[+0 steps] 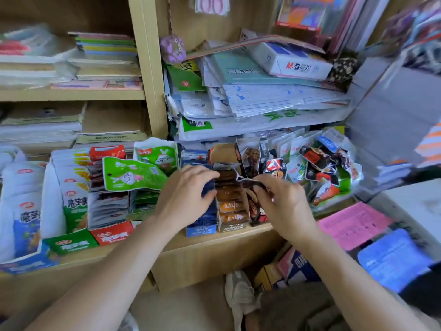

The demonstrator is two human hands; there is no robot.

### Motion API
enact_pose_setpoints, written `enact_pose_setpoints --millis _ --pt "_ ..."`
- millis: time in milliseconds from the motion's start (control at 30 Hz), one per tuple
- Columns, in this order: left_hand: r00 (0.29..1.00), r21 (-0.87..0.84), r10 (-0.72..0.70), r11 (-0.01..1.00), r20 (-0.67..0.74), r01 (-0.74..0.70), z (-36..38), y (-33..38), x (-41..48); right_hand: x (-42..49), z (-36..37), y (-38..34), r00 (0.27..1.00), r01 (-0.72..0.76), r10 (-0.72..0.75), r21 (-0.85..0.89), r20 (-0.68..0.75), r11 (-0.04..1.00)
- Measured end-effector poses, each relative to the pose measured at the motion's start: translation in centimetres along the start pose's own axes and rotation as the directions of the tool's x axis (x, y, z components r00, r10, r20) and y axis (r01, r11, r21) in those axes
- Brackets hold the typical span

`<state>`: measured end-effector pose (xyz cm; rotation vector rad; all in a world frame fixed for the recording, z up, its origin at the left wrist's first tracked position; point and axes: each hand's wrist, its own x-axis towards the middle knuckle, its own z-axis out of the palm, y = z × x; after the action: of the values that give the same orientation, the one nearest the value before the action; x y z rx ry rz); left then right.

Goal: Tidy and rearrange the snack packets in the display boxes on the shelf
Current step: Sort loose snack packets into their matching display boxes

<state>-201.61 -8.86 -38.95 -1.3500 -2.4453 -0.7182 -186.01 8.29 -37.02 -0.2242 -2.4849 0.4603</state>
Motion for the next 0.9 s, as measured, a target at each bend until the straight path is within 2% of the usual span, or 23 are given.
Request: enact_pose_setpoints --millis 33,100,200,267,300,333,400,467,500,567,633,700,800,833,900 --pt "1.000 0.006 -0.002 1.000 -0.010 0.002 0.3 0.2 0.6 0.2 -1.1 0.0 0.987 -0.076 0.086 0.076 -0.137 0.994" --pt "1.000 0.027 0.008 1.000 -0.013 -0.007 1.0 0.4 1.8 0.7 -2.6 0.6 0.910 -0.174 0.248 0.236 -0.333 0.956" --pt "0.999 0.078 0.018 0.997 0.046 -0.022 2.3 0.6 3.2 1.3 -3.7 1.9 0.761 -0.199 0.344 0.306 -0.550 0.931" --pt "0.996 0.151 0.011 0.988 0.093 -0.025 3.3 0.6 4.0 1.4 -4.1 2.7 0.664 -0.218 0.370 0.305 -0.650 0.927" --pt "0.996 0.179 -0.001 0.984 0.086 -0.015 3.6 0.6 4.3 1.5 -4.3 3.2 0.646 -0.224 0.370 0.297 -0.667 0.928" --pt "0.998 0.199 -0.021 0.980 0.062 0.008 3.8 0.5 4.6 1.7 -4.2 3.9 0.666 -0.240 0.357 0.264 -0.655 0.934" --pt "0.998 0.227 -0.069 0.972 0.014 0.064 4.0 0.1 5.4 2.0 -3.7 5.3 0.800 -0.270 0.317 0.166 -0.509 0.948" --pt "0.995 0.226 -0.103 0.969 0.001 0.100 4.0 -0.4 5.9 2.3 -2.8 6.3 0.933 -0.278 0.285 0.062 -0.221 0.959" --pt "0.993 0.203 -0.117 0.973 0.004 0.114 4.0 -0.6 6.2 2.4 -2.3 6.4 0.961 -0.266 0.268 0.034 -0.072 0.963" --pt "0.990 0.121 -0.144 0.982 0.004 0.142 3.8 -0.8 6.5 2.6 -1.7 6.1 0.959 -0.254 0.242 0.071 0.148 0.965" --pt "0.987 0.040 -0.159 0.986 -0.031 0.160 3.5 -0.7 6.7 2.8 -1.5 5.8 0.939 -0.261 0.226 0.111 0.258 0.959" --pt "0.982 0.000 -0.172 0.985 -0.076 0.172 3.5 -0.6 6.8 3.0 -1.6 5.9 0.911 -0.278 0.240 0.068 0.334 0.958" --pt "0.973 -0.024 -0.192 0.981 -0.125 0.191 3.7 -0.7 6.7 2.4 -1.9 6.1 0.806 -0.306 0.255 0.008 0.534 0.952" --pt "0.970 -0.022 -0.202 0.979 -0.135 0.201 3.8 -0.7 6.7 2.0 -2.0 6.0 0.794 -0.306 0.241 0.025 0.559 0.952" --pt "0.964 -0.025 -0.216 0.976 -0.153 0.215 3.8 -0.7 6.8 1.4 -2.2 6.0 0.852 -0.279 0.208 0.081 0.481 0.957"
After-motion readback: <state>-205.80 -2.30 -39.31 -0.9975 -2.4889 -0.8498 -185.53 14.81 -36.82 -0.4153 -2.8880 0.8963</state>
